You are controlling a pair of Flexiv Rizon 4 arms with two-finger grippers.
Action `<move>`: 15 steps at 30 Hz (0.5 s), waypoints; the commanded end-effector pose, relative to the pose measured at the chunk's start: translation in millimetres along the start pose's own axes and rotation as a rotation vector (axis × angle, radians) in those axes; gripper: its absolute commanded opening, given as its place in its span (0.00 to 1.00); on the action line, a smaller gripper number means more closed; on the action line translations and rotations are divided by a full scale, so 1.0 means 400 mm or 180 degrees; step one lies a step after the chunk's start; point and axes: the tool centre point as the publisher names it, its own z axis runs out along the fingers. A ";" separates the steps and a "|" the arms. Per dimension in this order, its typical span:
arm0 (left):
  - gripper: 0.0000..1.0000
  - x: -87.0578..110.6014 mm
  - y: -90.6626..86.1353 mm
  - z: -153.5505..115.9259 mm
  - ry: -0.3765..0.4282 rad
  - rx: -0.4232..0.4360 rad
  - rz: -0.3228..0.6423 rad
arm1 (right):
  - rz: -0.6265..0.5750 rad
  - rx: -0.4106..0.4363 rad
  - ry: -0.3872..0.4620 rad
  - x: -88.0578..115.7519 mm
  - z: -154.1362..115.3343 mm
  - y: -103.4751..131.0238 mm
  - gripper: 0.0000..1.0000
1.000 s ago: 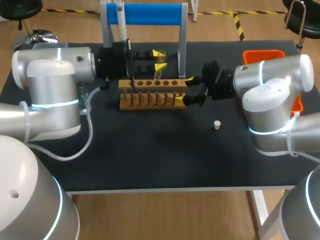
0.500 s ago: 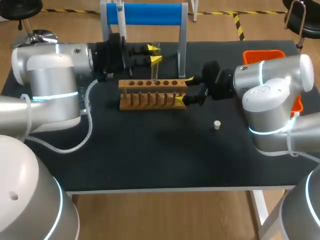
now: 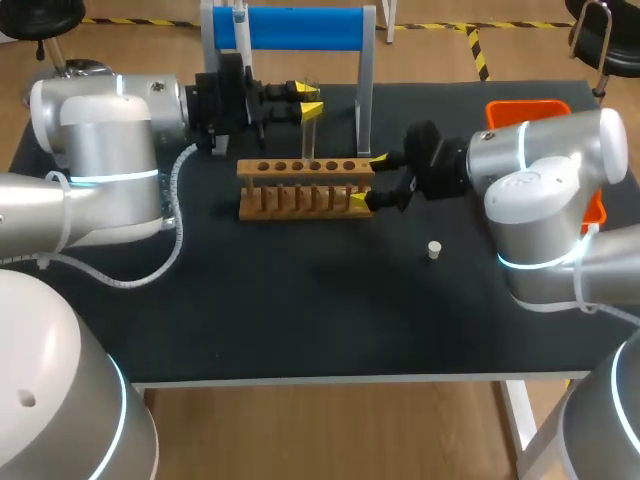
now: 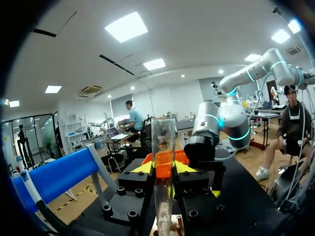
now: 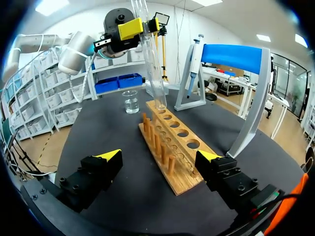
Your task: Invert the test tube, pick up the pipette, mount the tip to pipette, aspirate from beaker and dispense into the tube, eject the tip, return the pipette, and cap with the stopper.
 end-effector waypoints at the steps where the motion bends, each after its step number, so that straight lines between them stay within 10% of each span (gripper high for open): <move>1: 0.00 -0.006 0.010 0.003 -0.0009 0.0019 -0.0021 | 0.0000 0.0001 -0.0003 0.001 0.000 0.000 1.00; 15: 0.00 -0.035 0.036 0.017 0.0019 0.0069 -0.0134 | 0.0000 0.0001 -0.0003 0.001 0.000 0.000 1.00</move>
